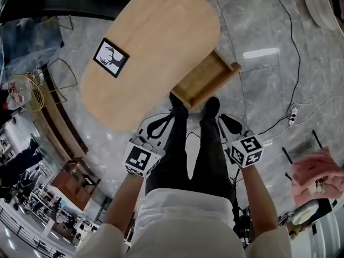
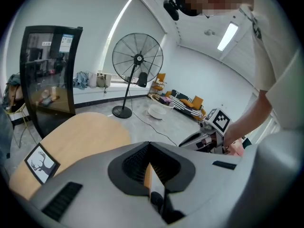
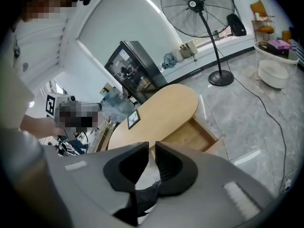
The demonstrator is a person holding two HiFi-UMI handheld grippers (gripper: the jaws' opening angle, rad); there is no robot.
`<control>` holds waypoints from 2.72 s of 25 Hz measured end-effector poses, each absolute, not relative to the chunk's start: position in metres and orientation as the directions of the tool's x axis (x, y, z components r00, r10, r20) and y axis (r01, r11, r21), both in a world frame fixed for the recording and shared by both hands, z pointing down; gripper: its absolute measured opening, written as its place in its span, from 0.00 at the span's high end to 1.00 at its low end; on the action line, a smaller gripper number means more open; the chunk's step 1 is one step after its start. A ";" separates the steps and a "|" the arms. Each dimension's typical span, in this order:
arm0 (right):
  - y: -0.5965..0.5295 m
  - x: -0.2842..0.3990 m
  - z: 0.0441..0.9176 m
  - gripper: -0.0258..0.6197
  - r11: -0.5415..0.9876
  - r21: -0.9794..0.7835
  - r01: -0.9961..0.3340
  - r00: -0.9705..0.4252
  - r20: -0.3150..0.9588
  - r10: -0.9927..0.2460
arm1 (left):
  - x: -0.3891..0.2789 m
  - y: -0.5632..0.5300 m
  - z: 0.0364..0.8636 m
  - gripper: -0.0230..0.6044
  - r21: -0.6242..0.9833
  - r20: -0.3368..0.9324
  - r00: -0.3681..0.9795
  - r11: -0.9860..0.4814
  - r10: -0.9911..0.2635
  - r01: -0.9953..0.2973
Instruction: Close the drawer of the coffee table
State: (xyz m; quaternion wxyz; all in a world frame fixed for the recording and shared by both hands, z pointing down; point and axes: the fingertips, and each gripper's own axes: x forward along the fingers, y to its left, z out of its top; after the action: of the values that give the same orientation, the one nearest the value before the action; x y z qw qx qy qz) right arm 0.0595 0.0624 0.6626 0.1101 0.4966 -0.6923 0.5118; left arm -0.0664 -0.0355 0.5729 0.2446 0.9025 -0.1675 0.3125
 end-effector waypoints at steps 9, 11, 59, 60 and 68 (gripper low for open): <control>0.072 0.036 0.747 0.79 -0.206 -0.618 -0.759 -0.407 0.696 -0.591 | -0.074 -0.034 0.633 0.95 0.424 0.654 0.756 -0.821 -0.015 -0.383; 0.073 0.035 0.769 0.78 -0.247 -0.620 -0.745 -0.389 0.704 -0.595 | -0.073 -0.033 0.647 0.95 0.428 0.649 0.761 -0.827 0.000 -0.365; 0.069 -0.001 0.959 0.33 -0.557 -0.738 -0.381 -0.309 0.669 -0.676 | -0.071 0.014 0.817 0.95 0.537 0.642 0.741 -0.806 0.197 -0.251; 0.068 -0.003 0.958 0.33 -0.558 -0.739 -0.379 -0.308 0.669 -0.677 | -0.071 0.013 0.817 0.95 0.538 0.641 0.743 -0.804 0.195 -0.254; 0.057 -0.005 0.945 0.27 -0.549 -0.763 -0.342 -0.308 0.643 -0.701 | -0.073 0.003 0.819 0.95 0.548 0.651 0.739 -0.781 0.172 -0.301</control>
State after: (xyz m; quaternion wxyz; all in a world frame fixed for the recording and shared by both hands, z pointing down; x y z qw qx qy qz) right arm -0.0046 0.0566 0.9454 -0.1345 0.5726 -0.4552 0.6684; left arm -0.0727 0.0027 0.8194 0.3292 0.8724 -0.0369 0.3594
